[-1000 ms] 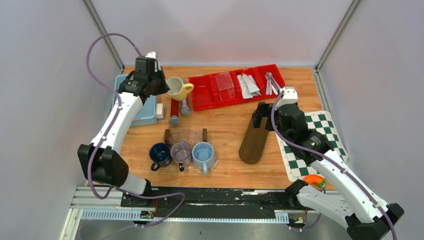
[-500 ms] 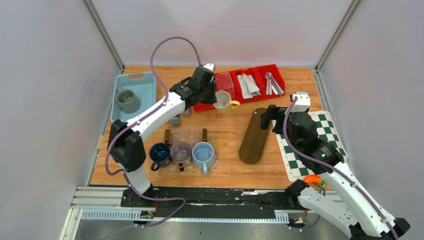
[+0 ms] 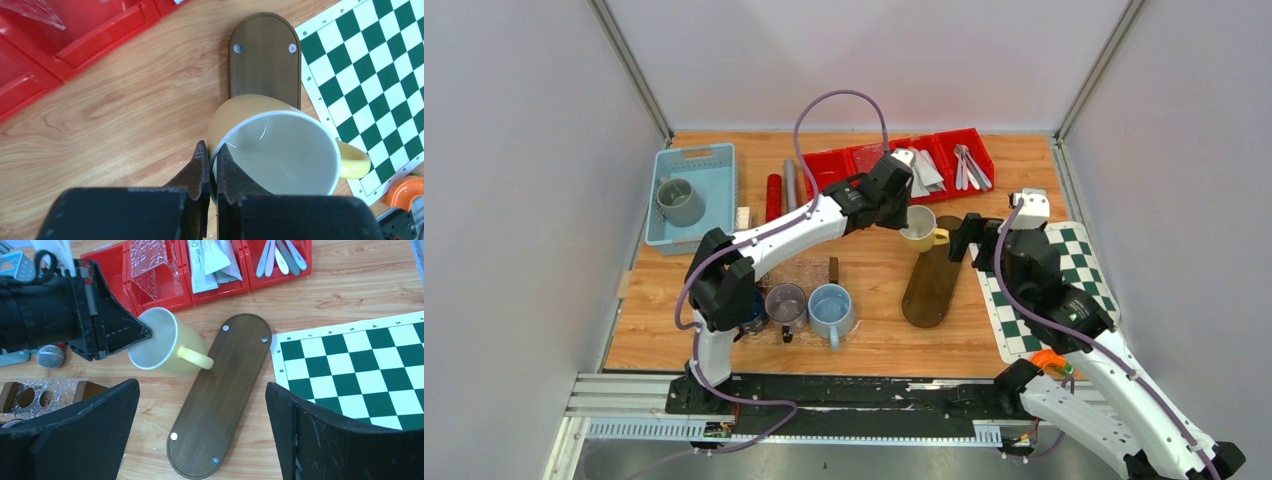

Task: Prepare toiletry sets of a toothbrush and toothpaste on the tray
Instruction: Place the cup on the tray.

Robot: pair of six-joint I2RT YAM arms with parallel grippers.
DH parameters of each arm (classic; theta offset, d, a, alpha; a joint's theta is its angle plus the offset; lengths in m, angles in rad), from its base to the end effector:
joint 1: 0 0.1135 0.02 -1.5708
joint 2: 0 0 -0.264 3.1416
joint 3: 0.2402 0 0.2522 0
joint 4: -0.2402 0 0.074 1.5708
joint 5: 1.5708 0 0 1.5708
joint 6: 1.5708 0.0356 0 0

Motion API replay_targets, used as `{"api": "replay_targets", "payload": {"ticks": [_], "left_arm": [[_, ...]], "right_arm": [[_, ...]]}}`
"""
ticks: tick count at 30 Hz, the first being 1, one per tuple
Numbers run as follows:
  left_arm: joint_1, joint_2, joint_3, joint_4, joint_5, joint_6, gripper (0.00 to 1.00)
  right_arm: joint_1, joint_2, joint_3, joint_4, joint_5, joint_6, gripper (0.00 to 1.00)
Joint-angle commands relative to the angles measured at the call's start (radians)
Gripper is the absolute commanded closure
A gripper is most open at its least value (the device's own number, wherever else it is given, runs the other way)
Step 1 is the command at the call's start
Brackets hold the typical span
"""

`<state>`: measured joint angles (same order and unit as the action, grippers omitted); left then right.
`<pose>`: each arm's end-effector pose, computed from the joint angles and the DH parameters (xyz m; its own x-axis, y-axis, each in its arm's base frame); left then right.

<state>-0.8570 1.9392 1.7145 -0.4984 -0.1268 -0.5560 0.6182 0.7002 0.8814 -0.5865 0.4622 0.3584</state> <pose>0.2975 -0.3366 0.2914 -0.7310 0.0442 -0.6810 0.3555 0.8765 -0.3246 0.1278 0.0714 0.3450 -0.3657 0.1252 -0.9223 -0.0603 0.9856 0.1577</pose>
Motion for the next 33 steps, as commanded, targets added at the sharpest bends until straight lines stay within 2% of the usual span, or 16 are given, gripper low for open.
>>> {"api": "replay_targets", "payload": {"ticks": [1,13,17,23,27,29,33], "left_arm": [[-0.030,0.012,0.075,0.098,-0.009,-0.027,0.99],[-0.089,0.105,0.109,0.092,-0.020,-0.036,0.94],[-0.099,0.120,0.111,0.087,-0.007,-0.038,0.88],[-0.106,0.120,0.118,0.074,-0.005,-0.034,0.64],[-0.105,0.106,0.120,0.078,-0.011,-0.031,0.45],[-0.106,0.095,0.120,0.083,-0.013,-0.030,0.32],[-0.106,0.054,0.119,0.091,-0.038,-0.016,0.15]], "right_arm": [[-0.005,-0.016,-0.007,0.029,0.025,0.017,0.00],[-0.006,-0.032,-0.022,0.024,0.036,0.024,0.00],[-0.005,-0.034,-0.027,0.025,0.038,0.024,0.00],[-0.005,-0.041,-0.032,0.023,0.046,0.018,0.00],[-0.006,-0.054,-0.033,0.022,0.048,0.012,0.00],[-0.006,-0.059,-0.032,0.020,0.046,0.011,0.00],[-0.006,-0.050,-0.021,0.010,0.030,0.016,0.00]]}}
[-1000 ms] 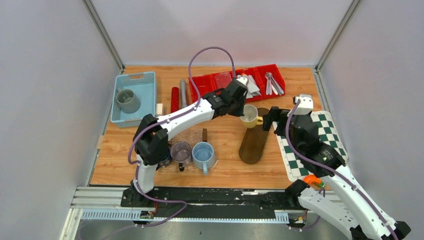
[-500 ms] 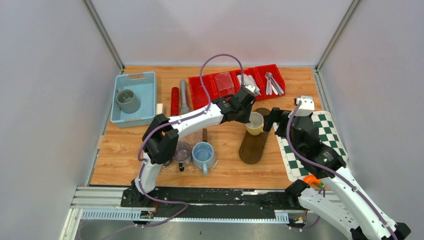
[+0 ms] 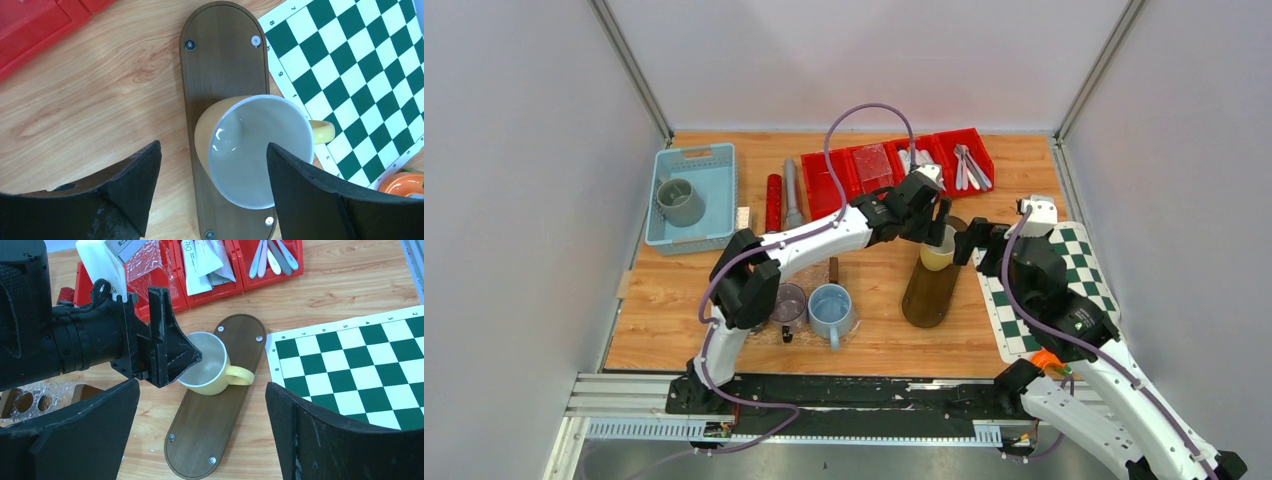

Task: Prepare toiletry sets of a toothbrush and toothpaste on the tray
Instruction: Place the cup on the tray, then adjust the cup on the tray.

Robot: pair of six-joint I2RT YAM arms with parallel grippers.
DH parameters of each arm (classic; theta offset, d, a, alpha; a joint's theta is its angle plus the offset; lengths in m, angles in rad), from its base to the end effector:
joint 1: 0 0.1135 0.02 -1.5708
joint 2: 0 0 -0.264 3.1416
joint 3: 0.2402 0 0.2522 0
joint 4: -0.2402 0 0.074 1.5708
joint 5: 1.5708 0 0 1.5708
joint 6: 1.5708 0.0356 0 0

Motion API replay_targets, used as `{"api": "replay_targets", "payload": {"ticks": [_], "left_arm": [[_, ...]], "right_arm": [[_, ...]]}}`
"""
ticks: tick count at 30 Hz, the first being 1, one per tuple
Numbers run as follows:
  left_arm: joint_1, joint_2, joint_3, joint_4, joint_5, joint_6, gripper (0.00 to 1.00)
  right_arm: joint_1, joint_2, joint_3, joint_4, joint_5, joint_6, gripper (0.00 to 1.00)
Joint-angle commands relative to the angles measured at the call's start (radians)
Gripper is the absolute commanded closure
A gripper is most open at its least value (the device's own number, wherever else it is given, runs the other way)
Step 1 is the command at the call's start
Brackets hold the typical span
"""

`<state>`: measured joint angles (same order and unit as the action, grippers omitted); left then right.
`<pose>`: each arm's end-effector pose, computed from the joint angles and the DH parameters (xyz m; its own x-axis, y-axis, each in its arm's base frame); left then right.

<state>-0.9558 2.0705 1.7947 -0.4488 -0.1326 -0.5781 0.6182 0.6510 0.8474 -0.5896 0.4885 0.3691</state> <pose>0.2810 -0.3896 0.2638 -0.7315 0.0967 -0.6750 0.4213 0.8425 -0.3358 0.1205 0.0652 0.3397 -0.3484 0.1432 -0.9264 -0.0352 0.9856 0.1656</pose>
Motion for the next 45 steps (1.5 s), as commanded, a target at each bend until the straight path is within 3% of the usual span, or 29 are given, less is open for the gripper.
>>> {"api": "replay_targets", "payload": {"ticks": [1,6,14,21,26,36,45], "left_arm": [[-0.005,-0.096,0.037,0.042,-0.054,0.012,0.13],[0.025,-0.195,-0.012,0.039,-0.119,0.062,0.03],[0.206,-0.477,-0.209,0.038,-0.210,0.167,0.00],[0.294,-0.772,-0.507,0.197,-0.378,0.445,0.00],[0.308,-0.995,-0.659,0.253,-0.512,0.566,0.00],[0.308,-1.287,-0.908,0.278,-0.562,0.717,0.00],[0.307,-1.421,-1.002,0.356,-0.527,0.698,0.00]], "right_arm": [[-0.006,0.006,0.018,0.008,0.004,0.008,0.00],[-0.006,0.070,0.052,-0.021,-0.016,0.026,0.00],[-0.085,0.261,0.130,-0.038,-0.145,0.014,0.02],[-0.155,0.425,0.197,-0.044,-0.187,0.001,0.05],[-0.192,0.522,0.249,-0.045,-0.186,-0.069,0.10],[-0.234,0.666,0.269,-0.019,-0.244,-0.174,0.30],[-0.255,0.771,0.264,0.027,-0.282,-0.215,0.50]]}}
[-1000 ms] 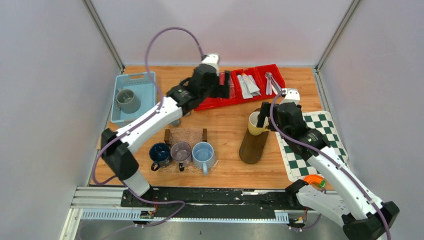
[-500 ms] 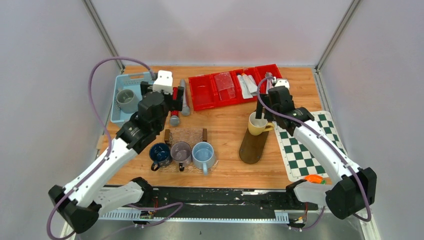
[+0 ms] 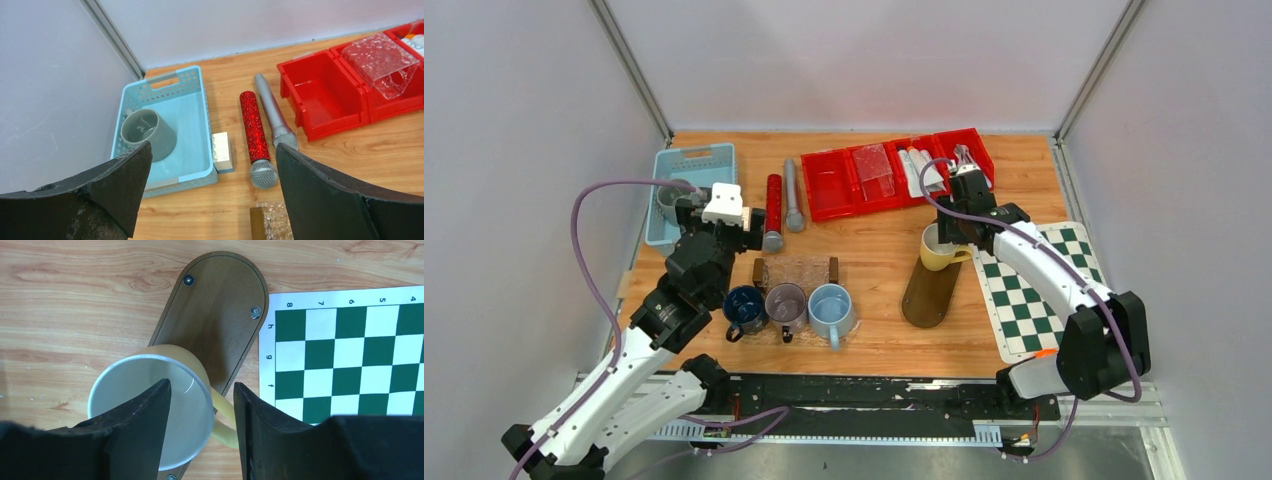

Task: Prepare toiletry sets of a toothbrush and toothpaste on the tray
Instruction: Adjust the cup on the tray.

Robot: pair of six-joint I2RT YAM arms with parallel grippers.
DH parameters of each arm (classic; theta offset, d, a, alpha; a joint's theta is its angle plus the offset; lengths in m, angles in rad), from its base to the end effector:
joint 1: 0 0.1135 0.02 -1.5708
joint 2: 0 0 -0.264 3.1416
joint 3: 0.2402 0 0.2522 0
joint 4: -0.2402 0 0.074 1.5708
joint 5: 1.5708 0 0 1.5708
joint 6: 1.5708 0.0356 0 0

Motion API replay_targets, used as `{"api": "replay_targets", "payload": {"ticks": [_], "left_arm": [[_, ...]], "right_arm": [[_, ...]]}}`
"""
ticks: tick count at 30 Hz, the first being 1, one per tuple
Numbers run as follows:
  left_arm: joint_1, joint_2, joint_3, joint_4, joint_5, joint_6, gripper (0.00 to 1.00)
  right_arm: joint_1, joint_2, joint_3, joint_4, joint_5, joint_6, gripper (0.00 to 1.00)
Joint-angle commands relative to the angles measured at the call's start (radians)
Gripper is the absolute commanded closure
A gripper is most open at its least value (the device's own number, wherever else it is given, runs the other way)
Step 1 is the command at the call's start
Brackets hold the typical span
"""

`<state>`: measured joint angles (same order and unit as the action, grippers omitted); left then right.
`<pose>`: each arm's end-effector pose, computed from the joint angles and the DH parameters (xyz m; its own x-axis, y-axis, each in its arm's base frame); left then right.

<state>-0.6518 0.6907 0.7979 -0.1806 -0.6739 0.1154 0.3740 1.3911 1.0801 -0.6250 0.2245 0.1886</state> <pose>0.1368 -0.0765 0.3601 -0.0603 0.1592 -0.9854 -0.0139 0.9870 0.1603 0.2718 0.0981 0.2679 -0.7800 -0.1098 -0.6161 -0.0886 0.9940 -0.0649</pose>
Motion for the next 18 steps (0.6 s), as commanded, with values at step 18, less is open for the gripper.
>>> {"api": "replay_targets", "payload": {"ticks": [18], "left_arm": [[0.004,-0.046,-0.069,0.137,0.015,0.012,0.00]], "right_arm": [[-0.032,0.032,0.040,0.088,0.003,-0.161,0.91]]}}
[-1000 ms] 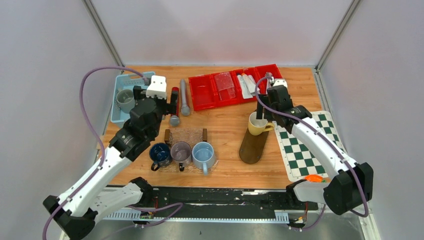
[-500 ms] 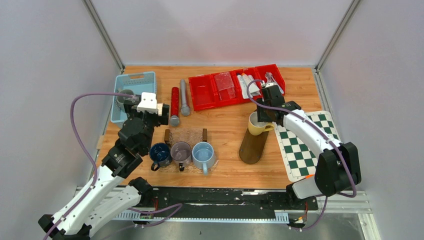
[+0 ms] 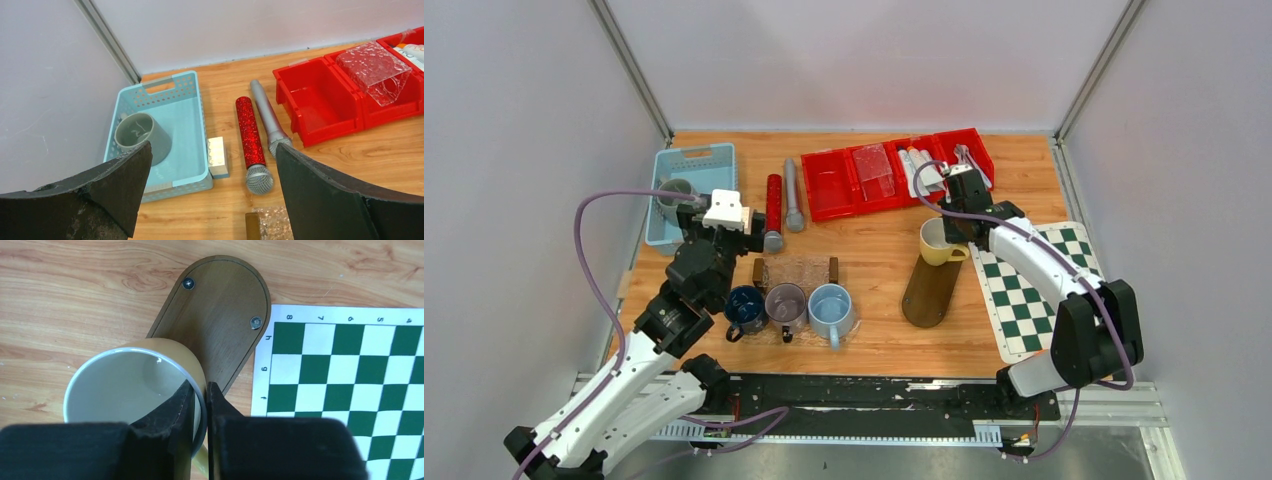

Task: Prepare toiletry sets of a toothbrush and toothpaste on the tray
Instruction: Adjust the cup on the tray.

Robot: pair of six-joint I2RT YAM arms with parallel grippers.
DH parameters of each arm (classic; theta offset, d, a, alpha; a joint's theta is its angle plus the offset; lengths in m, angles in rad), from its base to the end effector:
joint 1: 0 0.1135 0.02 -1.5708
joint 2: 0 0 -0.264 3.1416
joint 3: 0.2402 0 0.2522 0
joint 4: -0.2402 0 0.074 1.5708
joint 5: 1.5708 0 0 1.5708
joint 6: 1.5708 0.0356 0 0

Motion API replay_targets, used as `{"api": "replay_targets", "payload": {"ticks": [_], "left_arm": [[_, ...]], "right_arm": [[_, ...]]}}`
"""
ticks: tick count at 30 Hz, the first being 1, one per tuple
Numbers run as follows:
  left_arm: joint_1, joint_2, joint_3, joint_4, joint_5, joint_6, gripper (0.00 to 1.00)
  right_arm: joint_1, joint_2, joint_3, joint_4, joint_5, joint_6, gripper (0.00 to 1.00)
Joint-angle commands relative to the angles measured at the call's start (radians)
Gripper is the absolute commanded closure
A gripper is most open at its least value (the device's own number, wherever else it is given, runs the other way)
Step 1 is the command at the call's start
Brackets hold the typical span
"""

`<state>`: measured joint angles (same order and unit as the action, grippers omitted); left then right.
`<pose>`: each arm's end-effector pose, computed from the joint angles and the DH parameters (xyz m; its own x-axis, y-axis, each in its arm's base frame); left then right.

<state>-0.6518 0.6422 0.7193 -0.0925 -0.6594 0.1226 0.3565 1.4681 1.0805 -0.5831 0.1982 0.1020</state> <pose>0.1327 -0.0739 0.3487 -0.0131 0.1316 -0.9912 -0.0060 0.9913 0.1317 0.2872 0.0995 0.2492 -0.7936 -0.1890 -0.5783 -0.1580 0.9819 -0.1042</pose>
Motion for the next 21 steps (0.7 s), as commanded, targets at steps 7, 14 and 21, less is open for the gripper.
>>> {"api": "replay_targets", "payload": {"ticks": [7,14,21], "left_arm": [[0.004,-0.022,-0.011,0.055,0.050,0.022,0.00],[0.004,-0.024,-0.025,0.068,0.078,0.027,0.00],[0.004,-0.021,-0.031,0.074,0.082,0.033,0.00]], "right_arm": [[-0.075,-0.075,0.063,0.075,-0.031,-0.196,1.00],[-0.192,-0.059,0.091,0.104,-0.257,-0.241,1.00],[-0.246,-0.003,0.120,0.114,-0.334,-0.243,1.00]]}}
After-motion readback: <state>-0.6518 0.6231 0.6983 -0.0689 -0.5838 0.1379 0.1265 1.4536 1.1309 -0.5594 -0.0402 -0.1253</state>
